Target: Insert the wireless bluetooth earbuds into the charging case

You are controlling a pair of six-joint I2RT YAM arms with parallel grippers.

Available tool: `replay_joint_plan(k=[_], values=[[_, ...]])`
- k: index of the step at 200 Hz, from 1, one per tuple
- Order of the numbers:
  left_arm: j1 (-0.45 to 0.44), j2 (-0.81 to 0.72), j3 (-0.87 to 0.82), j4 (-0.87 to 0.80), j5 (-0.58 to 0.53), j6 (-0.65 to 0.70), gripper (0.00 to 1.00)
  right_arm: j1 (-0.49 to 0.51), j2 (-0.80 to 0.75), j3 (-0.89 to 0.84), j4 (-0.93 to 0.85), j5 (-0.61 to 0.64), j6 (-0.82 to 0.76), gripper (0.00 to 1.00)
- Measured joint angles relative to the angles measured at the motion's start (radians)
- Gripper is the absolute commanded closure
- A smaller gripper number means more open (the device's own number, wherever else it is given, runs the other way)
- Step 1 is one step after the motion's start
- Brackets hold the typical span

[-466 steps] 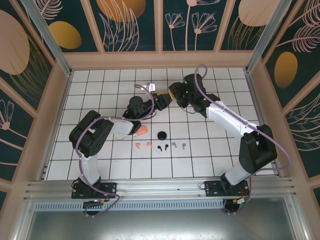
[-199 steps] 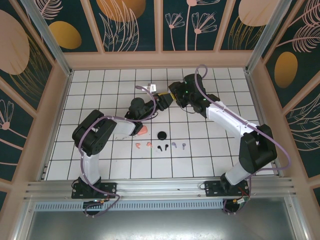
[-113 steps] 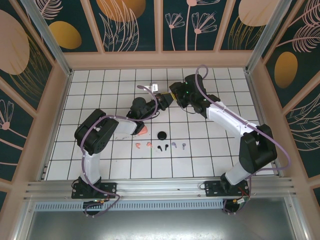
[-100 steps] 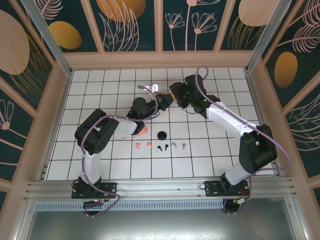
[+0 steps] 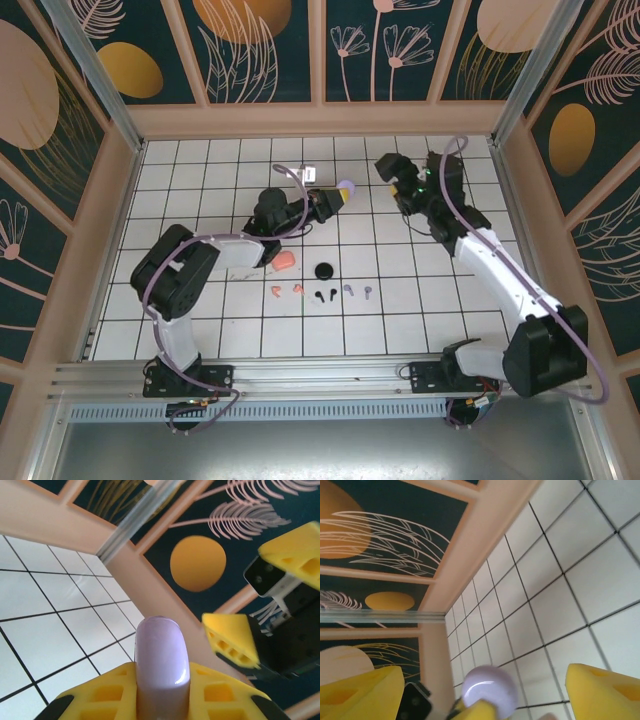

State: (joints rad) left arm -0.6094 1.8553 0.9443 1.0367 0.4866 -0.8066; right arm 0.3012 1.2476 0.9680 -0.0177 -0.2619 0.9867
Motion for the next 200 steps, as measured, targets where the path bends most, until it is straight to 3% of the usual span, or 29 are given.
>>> replay_joint_plan(k=[20, 52, 97, 200], values=[[0.030, -0.039, 0.030, -0.099, 0.100, 0.052, 1.00, -0.066, -0.048, -0.121, 0.085, -0.085, -0.161, 0.19], [0.056, -0.050, 0.116, -0.242, 0.243, 0.116, 1.00, -0.077, -0.103, -0.249, 0.179, -0.239, -0.373, 0.20], [0.056, -0.051, 0.167, -0.325, 0.371, 0.134, 1.00, -0.063, -0.103, -0.255, 0.291, -0.393, -0.493, 0.23], [0.057, -0.051, 0.180, -0.339, 0.433, 0.128, 1.00, 0.011, 0.039, -0.177, 0.313, -0.394, -0.562, 0.36]])
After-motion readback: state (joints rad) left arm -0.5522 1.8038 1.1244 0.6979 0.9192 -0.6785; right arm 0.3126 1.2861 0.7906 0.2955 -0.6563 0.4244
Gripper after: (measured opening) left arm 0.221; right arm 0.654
